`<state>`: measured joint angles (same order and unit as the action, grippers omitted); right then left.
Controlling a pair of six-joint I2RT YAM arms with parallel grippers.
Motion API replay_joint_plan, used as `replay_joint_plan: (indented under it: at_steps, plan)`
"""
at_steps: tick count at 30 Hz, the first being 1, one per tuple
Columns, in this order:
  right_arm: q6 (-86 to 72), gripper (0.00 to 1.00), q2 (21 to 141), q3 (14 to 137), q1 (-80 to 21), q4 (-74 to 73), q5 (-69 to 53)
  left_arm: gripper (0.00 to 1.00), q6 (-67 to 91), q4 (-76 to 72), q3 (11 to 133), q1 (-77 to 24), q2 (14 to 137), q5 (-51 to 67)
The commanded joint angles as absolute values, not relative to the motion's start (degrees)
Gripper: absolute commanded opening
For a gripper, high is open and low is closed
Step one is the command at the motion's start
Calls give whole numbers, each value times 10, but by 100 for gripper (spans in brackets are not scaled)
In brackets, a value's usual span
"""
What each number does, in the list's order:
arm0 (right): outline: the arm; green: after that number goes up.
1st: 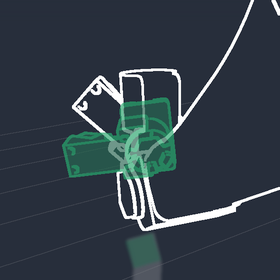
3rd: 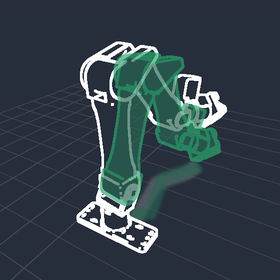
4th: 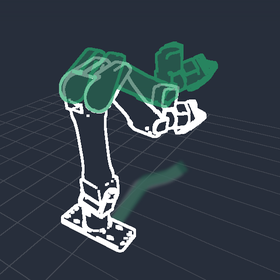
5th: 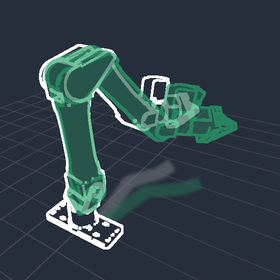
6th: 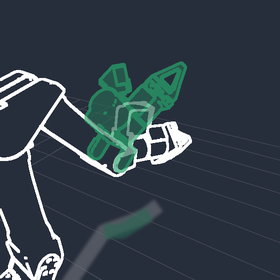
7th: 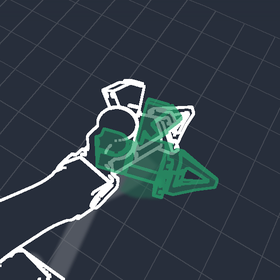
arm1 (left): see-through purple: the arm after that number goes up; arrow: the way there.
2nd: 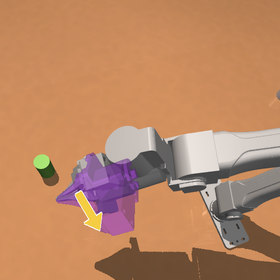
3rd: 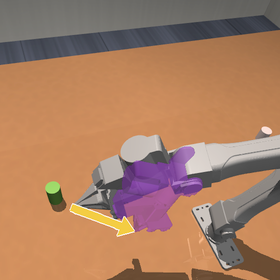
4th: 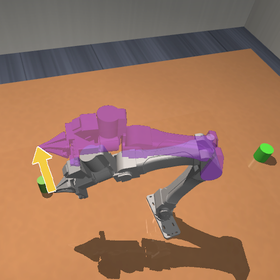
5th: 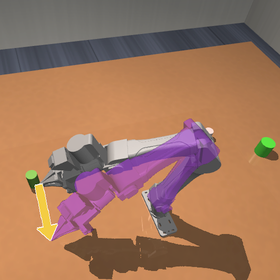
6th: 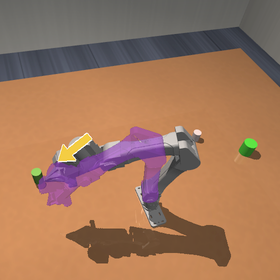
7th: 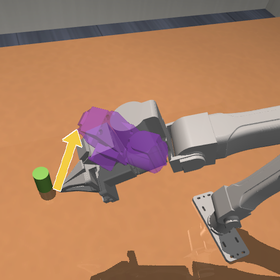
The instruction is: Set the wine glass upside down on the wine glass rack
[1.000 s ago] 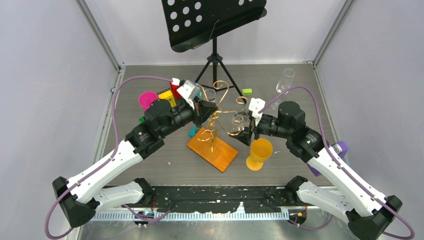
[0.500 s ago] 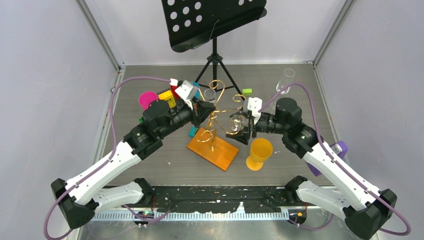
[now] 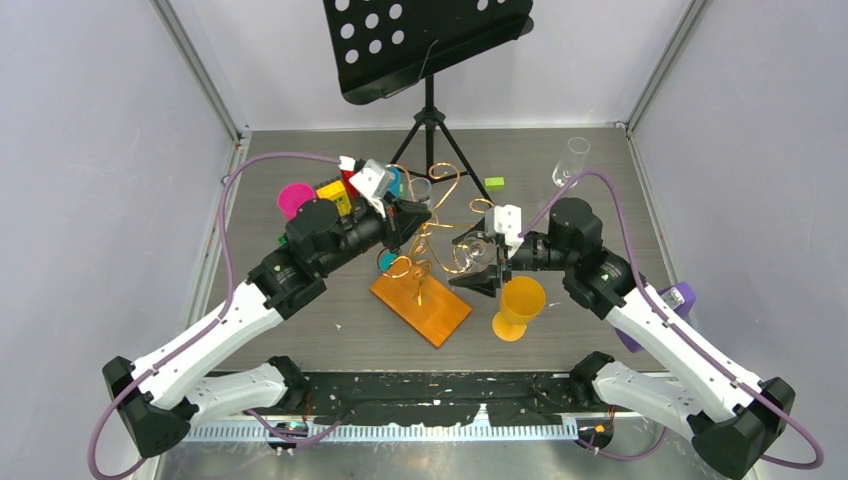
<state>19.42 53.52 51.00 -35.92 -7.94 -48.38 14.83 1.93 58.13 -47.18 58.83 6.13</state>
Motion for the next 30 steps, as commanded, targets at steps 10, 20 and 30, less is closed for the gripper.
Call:
replay_joint_plan:
  at_steps: [10, 20, 30]
  plan:
    - [199, 5, 439, 526, -369, -158, -254, 0, 164, 69, 563, -487, 607, 105]
    - [188, 5, 388, 537, -369, -220, -233, 32, 167, 80, 593, -487, 578, 102]
    - [181, 5, 342, 529, -369, -247, -360, 49, 173, 89, 598, -487, 531, 88]
